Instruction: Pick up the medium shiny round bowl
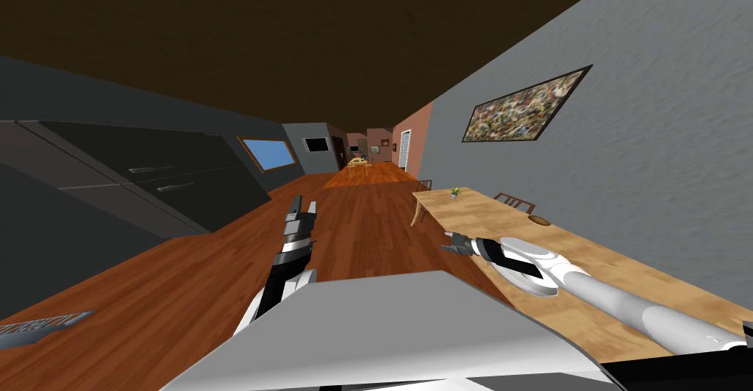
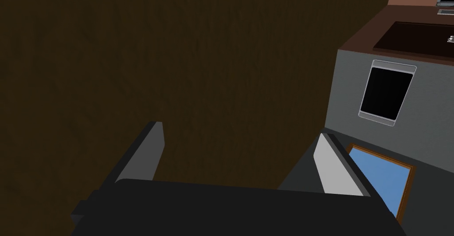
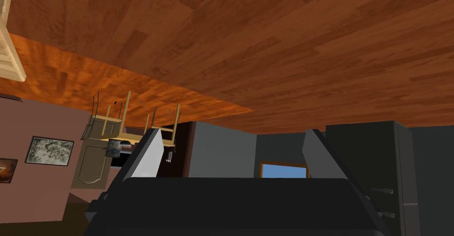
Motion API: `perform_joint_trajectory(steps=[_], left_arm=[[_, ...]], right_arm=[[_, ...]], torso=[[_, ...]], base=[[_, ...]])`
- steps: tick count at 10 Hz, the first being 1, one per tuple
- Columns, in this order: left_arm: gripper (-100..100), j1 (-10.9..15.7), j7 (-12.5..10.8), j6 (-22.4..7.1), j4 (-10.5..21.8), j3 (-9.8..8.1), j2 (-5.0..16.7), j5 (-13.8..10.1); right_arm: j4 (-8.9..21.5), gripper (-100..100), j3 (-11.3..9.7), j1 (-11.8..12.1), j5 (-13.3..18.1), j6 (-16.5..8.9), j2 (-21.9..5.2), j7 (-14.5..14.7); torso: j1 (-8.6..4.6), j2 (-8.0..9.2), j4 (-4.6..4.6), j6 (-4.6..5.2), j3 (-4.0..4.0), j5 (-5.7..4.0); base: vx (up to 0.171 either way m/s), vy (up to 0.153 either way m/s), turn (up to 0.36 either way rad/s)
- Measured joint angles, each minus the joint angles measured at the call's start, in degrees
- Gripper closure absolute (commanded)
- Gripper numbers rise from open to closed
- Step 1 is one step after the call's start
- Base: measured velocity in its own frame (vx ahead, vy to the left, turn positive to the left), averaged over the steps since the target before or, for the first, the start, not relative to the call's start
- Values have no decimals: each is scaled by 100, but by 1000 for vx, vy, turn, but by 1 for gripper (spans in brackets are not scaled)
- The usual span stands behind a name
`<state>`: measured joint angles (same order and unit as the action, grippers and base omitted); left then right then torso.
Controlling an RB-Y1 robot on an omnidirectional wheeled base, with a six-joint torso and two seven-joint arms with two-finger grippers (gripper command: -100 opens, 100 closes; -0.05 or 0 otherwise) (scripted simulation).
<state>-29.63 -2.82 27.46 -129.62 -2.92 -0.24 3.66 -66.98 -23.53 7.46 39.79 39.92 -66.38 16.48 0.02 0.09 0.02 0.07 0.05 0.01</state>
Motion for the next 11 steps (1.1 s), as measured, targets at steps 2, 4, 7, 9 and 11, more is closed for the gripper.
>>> perform_joint_trajectory(steps=[2, 4, 7, 9, 11], left_arm=[[0, 0, 0, 0, 0, 0, 0, 0], [0, 0, 0, 0, 0, 0, 0, 0], [0, 0, 0, 0, 0, 0, 0, 0], [0, 0, 0, 0, 0, 0, 0, 0], [0, 0, 0, 0, 0, 0, 0, 0]], right_arm=[[341, -100, -89, -26, 96, 73, -155, 72], [798, -100, -205, 16, 226, 84, -287, 216], [1035, -100, -382, 145, 380, -39, -543, 202], [1390, -100, -474, 127, 458, 27, -623, 253], [1506, -100, -537, 438, 478, -1, -844, 283]], torso=[[-1, 2, 1, 2, 2, 1], [-4, 3, 1, 1, 2, 0], [-8, 4, 1, 1, 3, -1], [-9, 5, 1, 1, 3, -2], [-13, 9, 2, 3, 6, -3]], base=[[5, 5, 47], [5, 0, 57], [0, -8, 50], [-3, -17, 48], [-5, -25, 16]])
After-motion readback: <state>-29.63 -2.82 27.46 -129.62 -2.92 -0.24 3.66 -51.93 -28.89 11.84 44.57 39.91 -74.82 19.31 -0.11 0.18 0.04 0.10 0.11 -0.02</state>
